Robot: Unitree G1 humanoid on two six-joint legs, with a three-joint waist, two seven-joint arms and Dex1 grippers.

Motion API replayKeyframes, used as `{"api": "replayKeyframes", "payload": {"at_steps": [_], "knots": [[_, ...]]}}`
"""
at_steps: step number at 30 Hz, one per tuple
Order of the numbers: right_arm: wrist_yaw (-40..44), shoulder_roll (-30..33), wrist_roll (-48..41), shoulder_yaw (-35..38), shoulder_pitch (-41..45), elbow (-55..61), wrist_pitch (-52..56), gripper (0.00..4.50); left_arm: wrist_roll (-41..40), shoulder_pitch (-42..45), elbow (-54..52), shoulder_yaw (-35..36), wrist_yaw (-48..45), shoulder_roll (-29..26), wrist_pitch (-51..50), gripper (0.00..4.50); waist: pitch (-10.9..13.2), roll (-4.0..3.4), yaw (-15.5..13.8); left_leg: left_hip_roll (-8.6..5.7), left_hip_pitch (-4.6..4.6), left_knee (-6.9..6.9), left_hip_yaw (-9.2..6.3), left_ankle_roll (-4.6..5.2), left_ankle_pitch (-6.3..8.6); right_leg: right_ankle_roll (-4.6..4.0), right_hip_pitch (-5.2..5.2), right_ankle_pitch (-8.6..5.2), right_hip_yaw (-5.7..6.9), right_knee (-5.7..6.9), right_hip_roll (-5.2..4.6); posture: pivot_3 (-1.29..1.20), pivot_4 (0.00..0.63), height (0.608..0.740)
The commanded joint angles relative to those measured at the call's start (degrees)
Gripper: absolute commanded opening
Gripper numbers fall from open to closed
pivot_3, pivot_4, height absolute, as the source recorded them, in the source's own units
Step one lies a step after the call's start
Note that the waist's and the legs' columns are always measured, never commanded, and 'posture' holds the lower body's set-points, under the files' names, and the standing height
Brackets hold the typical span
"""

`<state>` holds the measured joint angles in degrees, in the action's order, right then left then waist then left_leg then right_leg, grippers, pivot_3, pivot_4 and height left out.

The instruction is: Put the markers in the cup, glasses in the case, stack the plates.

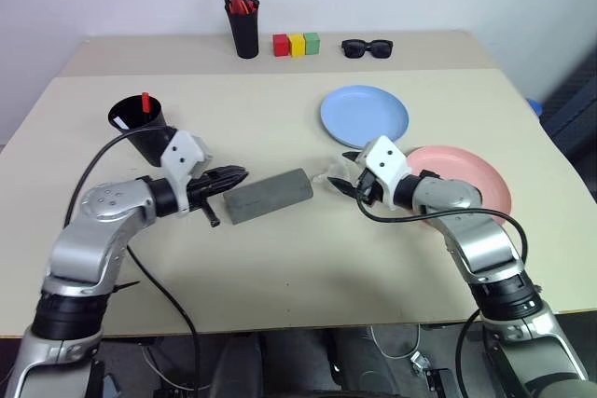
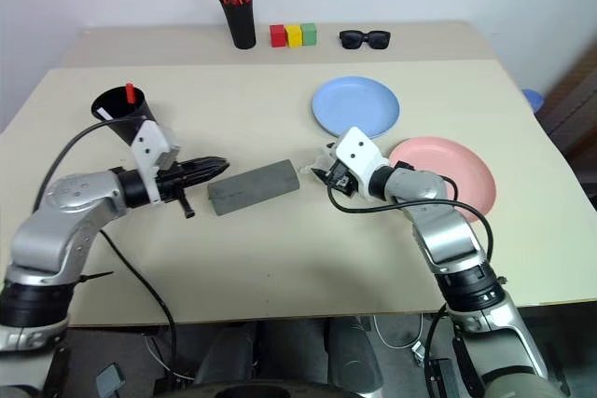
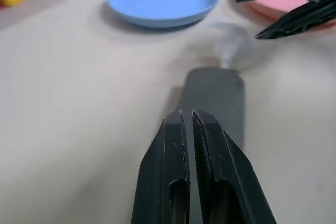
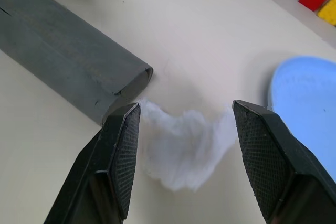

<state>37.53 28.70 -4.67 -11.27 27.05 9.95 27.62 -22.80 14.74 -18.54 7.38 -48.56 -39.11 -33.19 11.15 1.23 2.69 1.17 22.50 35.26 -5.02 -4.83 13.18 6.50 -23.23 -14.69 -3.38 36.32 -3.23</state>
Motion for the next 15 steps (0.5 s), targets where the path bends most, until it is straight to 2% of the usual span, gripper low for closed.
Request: {"api": "replayKeyframes", "payload": {"at_steps": [1, 9, 15], "knots": [[-1.6, -1.2, 1.4, 0.3, 3.3, -2.6, -0.9, 2.81, -1.8, -3.9, -4.3, 5.1, 0.2, -2.0, 0.6, 0.26, 0.0, 0.0, -0.1, 0.0, 0.0, 0.01, 0.0, 0.0, 0.0, -0.03, 0.0, -0.01, 0.0, 0.0, 0.0, 0.0, 0.15, 0.74], [-5.5, -4.1, 3.8, 1.5, 12.0, -14.6, -2.0, 2.81, -3.2, -12.9, -8.6, 10.0, 2.8, -2.9, -0.3, 0.26, 0.0, -0.03, -0.1, 0.0, 0.0, 0.03, 0.02, 0.0, 0.0, -0.19, 0.02, -0.09, 0.0, -0.01, -0.01, 0.0, 0.15, 0.74], [-7.8, -2.8, 12.3, -3.3, 18.6, -32.9, -11.4, 2.81, -4.8, -13.8, -11.3, 9.2, 5.4, -1.7, -1.5, 0.26, 0.0, -0.02, -0.2, 0.0, 0.0, 0.02, 0.03, 0.0, 0.0, -0.19, 0.01, -0.08, 0.0, -0.02, -0.01, 0.0, 0.15, 0.74]]}}
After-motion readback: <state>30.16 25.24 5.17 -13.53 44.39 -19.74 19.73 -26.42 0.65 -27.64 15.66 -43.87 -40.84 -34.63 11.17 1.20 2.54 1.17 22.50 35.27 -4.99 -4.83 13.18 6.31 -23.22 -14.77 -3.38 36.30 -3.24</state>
